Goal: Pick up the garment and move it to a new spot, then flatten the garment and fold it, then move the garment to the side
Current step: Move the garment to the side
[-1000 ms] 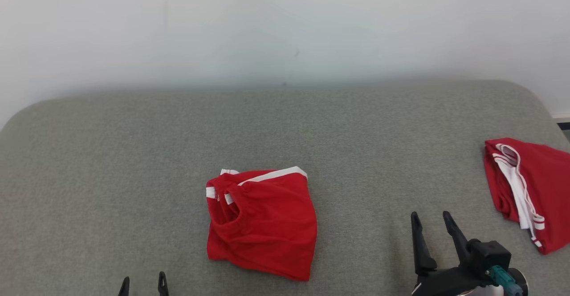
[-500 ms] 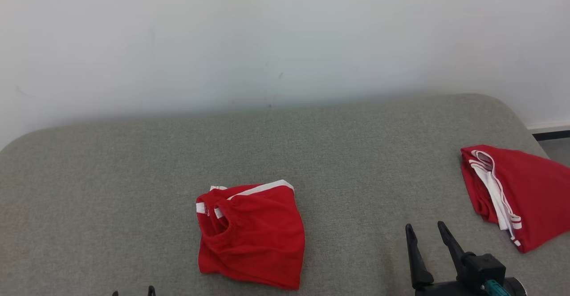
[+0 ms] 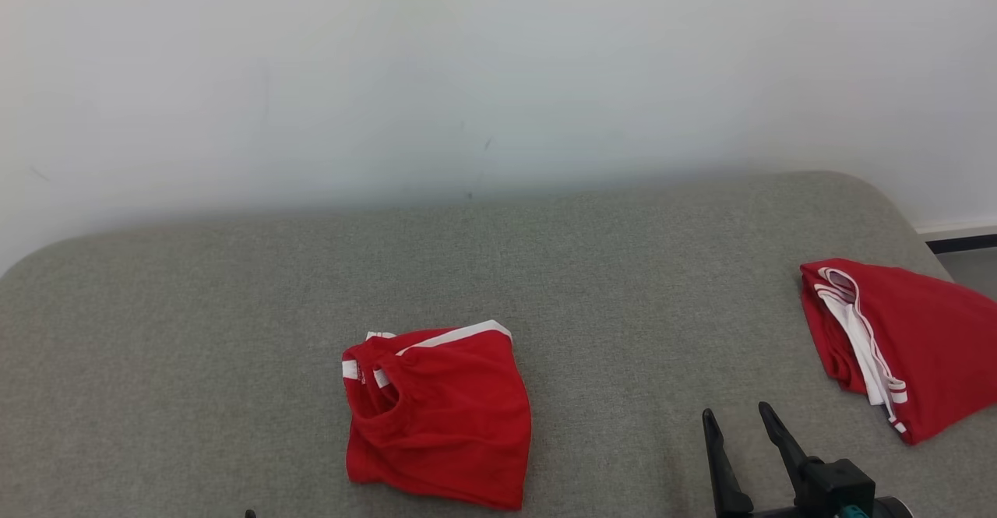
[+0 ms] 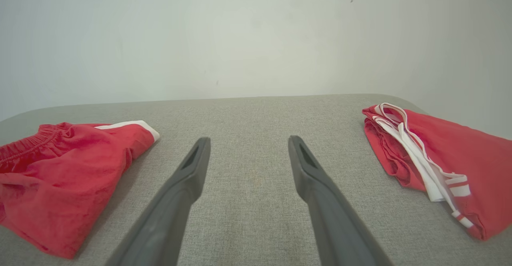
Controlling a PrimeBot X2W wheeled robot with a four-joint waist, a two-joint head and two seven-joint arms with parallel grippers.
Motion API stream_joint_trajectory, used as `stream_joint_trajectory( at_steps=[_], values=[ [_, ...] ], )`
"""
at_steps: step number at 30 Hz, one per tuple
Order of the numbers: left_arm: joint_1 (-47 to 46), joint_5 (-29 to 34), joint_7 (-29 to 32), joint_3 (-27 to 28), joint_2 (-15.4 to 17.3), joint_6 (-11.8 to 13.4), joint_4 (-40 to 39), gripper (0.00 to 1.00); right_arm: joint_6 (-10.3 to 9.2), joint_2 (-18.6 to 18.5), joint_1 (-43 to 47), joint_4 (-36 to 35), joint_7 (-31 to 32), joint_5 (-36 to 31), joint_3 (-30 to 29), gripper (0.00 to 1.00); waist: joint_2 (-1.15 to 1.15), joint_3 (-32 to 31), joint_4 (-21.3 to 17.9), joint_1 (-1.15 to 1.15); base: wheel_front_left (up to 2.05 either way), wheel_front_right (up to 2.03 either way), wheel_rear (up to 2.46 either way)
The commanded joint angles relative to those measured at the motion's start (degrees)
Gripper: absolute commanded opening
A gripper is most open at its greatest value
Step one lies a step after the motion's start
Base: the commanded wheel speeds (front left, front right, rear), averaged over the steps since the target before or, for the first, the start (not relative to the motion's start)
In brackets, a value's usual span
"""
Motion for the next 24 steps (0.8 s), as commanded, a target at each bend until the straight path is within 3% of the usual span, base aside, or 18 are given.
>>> stream_joint_trajectory(
  at_steps=[1, 9, 24],
  values=[
    [0.5, 0.5, -0.2, 0.2, 0.0, 0.0, -0.4, 1.00, -0.15, 0.1, 0.8, -0.1, -0.2, -0.3, 0.1, 1.00, 0.00, 0.1, 0.1, 0.01, 0.00, 0.00, 0.00],
    [-0.2, 0.0, -0.2, -0.2, 0.0, 0.4, -0.1, 1.00, -0.15, 0.1, 0.1, 0.6, -0.2, 0.4, 2.2, 1.00, 0.00, 1.6, 1.1, 0.01, 0.00, 0.00, 0.00],
    [-2.3, -0.4, -0.2, -5.9, 0.0, 1.2, 1.7, 1.00, -0.15, 0.1, -8.9, 11.9, -0.2, 7.4, 17.6, 1.00, 0.00, 6.1, 8.7, 0.01, 0.00, 0.00, 0.00]
  ],
)
